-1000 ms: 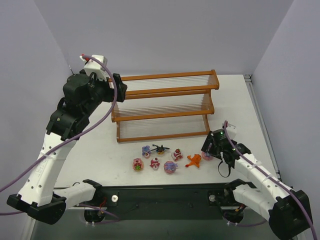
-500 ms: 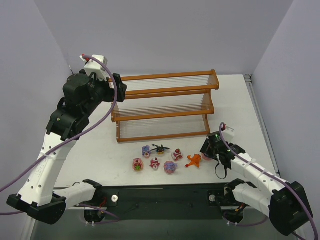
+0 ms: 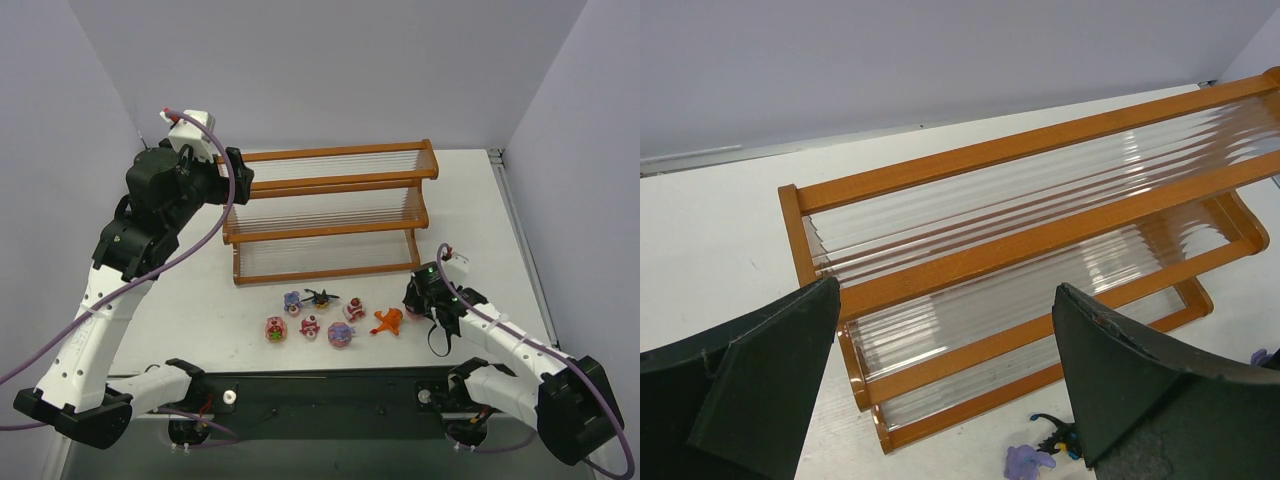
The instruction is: Place and organize the plastic toys onto the shelf
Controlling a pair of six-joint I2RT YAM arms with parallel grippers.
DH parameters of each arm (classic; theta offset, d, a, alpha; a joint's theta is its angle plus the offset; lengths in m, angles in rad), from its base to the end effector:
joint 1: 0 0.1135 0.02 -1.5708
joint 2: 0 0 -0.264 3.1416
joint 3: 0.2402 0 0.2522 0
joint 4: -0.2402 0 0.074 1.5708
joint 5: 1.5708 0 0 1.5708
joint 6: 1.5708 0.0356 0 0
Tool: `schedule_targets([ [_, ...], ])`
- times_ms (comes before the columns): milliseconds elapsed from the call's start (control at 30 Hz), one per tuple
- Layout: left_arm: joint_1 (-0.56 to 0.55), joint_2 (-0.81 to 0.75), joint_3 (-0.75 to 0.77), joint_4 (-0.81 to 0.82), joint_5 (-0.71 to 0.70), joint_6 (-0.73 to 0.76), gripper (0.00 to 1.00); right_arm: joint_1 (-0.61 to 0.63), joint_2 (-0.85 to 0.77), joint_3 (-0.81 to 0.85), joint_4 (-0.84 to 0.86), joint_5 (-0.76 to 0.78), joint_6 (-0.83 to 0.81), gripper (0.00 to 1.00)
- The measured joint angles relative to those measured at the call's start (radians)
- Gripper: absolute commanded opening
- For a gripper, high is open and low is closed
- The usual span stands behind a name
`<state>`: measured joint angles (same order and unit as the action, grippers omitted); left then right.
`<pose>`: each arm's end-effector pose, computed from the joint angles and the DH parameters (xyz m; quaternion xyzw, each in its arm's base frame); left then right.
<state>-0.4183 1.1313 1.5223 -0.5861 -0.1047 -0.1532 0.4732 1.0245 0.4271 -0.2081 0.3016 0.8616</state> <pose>0.2013 -0.0854 0.4800 0.0690 0.7692 -0.1399 0.6197 0.1774 0.0790 0.1730 0.2320 0.8891 0.1190 0.3762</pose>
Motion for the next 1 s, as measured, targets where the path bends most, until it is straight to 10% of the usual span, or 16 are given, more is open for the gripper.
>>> schedule_targets([
  [167,0.0,0.0,0.0,0.0,0.0,0.0,0.97,0.0,-0.039,-0.001,-0.048,0.003,0.01,0.0],
  [1000,-0.002,-0.007,-0.025,-0.002,0.0,-0.02,0.97,0.0,-0.144,0.227,-0.189,0.02,-0.071,0.0],
])
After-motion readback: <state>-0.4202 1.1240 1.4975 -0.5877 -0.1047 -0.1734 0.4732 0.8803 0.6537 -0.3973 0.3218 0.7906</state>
